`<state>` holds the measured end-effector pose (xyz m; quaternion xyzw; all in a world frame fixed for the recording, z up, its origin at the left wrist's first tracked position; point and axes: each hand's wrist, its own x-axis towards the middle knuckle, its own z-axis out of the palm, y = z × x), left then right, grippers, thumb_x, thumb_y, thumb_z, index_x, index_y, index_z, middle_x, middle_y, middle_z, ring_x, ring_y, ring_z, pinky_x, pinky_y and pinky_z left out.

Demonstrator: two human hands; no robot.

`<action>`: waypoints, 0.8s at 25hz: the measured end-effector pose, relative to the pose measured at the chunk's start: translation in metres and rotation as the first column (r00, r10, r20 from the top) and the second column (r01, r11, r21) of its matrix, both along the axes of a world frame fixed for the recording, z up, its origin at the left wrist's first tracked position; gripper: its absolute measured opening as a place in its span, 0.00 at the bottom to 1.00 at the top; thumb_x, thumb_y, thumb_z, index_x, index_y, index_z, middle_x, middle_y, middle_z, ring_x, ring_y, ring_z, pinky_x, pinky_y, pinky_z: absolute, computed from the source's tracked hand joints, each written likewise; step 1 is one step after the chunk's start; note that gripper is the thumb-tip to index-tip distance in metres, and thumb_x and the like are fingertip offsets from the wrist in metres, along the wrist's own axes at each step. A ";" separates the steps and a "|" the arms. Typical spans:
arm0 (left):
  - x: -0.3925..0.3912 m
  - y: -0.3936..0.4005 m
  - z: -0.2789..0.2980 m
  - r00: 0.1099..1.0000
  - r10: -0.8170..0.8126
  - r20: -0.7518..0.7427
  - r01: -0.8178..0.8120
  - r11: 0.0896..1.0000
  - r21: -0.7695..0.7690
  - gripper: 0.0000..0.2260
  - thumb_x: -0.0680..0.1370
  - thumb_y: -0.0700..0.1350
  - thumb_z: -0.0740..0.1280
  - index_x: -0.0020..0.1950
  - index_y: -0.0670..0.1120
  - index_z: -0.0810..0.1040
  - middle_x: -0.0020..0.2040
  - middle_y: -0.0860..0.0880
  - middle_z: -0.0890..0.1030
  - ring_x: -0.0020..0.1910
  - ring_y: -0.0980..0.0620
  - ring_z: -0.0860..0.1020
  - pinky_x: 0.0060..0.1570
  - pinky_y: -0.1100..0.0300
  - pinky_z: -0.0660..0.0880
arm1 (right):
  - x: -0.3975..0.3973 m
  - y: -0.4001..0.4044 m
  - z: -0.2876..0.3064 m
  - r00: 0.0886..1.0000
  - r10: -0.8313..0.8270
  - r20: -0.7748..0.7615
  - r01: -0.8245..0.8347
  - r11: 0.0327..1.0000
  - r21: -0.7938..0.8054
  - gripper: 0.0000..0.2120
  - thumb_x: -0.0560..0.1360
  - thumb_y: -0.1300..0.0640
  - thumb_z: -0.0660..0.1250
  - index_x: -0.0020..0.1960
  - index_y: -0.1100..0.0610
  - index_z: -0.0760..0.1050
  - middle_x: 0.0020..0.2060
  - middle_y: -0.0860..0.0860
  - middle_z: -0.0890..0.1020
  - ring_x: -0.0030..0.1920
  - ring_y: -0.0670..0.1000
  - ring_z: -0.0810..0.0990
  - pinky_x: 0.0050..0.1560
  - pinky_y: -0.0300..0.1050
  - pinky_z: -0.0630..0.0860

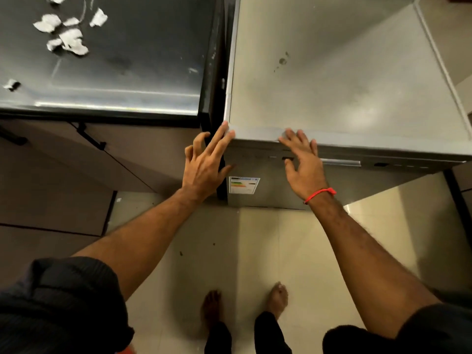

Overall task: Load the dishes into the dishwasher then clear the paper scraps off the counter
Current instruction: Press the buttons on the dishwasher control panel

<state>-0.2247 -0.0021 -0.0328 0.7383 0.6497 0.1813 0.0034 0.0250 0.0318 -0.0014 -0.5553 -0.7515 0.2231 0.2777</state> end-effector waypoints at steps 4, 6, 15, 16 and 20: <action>0.020 0.006 -0.037 0.986 0.036 0.165 -0.058 0.990 0.130 0.44 0.71 0.55 0.76 0.81 0.51 0.56 0.83 0.49 0.53 0.71 0.46 0.63 0.61 0.57 0.63 | -0.018 -0.022 -0.032 0.990 -0.086 -0.111 0.111 0.965 0.237 0.27 0.73 0.70 0.61 0.70 0.56 0.72 0.76 0.53 0.65 0.79 0.55 0.55 0.78 0.48 0.54; 0.028 0.015 -0.054 0.961 0.014 0.275 -0.076 0.973 0.218 0.44 0.70 0.54 0.77 0.79 0.49 0.56 0.82 0.44 0.54 0.74 0.48 0.62 0.65 0.55 0.66 | -0.018 -0.026 -0.045 0.992 -0.100 -0.079 0.123 0.911 0.393 0.26 0.72 0.71 0.61 0.69 0.56 0.74 0.73 0.55 0.68 0.77 0.58 0.60 0.75 0.55 0.63; 0.035 0.042 -0.074 0.876 -0.179 0.447 -0.082 0.859 0.505 0.36 0.73 0.47 0.79 0.73 0.46 0.60 0.76 0.33 0.61 0.77 0.54 0.58 0.72 0.59 0.64 | 0.018 0.008 -0.069 0.972 -0.236 0.017 0.180 0.785 0.593 0.34 0.67 0.71 0.61 0.73 0.58 0.69 0.73 0.54 0.69 0.76 0.57 0.62 0.77 0.60 0.53; 0.037 0.043 -0.074 0.864 -0.154 0.479 -0.117 0.865 0.488 0.36 0.72 0.45 0.79 0.72 0.48 0.61 0.77 0.35 0.61 0.76 0.56 0.59 0.70 0.62 0.65 | 0.015 0.009 -0.070 0.972 -0.234 -0.012 0.194 0.776 0.600 0.34 0.67 0.72 0.61 0.73 0.58 0.69 0.72 0.54 0.70 0.76 0.58 0.62 0.77 0.61 0.53; 0.046 0.039 -0.069 0.828 -0.043 0.559 -0.224 0.889 0.400 0.40 0.66 0.41 0.80 0.71 0.53 0.60 0.78 0.42 0.61 0.74 0.56 0.61 0.59 0.80 0.65 | 0.010 0.010 -0.073 0.974 -0.224 -0.042 0.203 0.774 0.600 0.34 0.67 0.72 0.60 0.72 0.59 0.69 0.72 0.56 0.70 0.76 0.60 0.61 0.77 0.63 0.52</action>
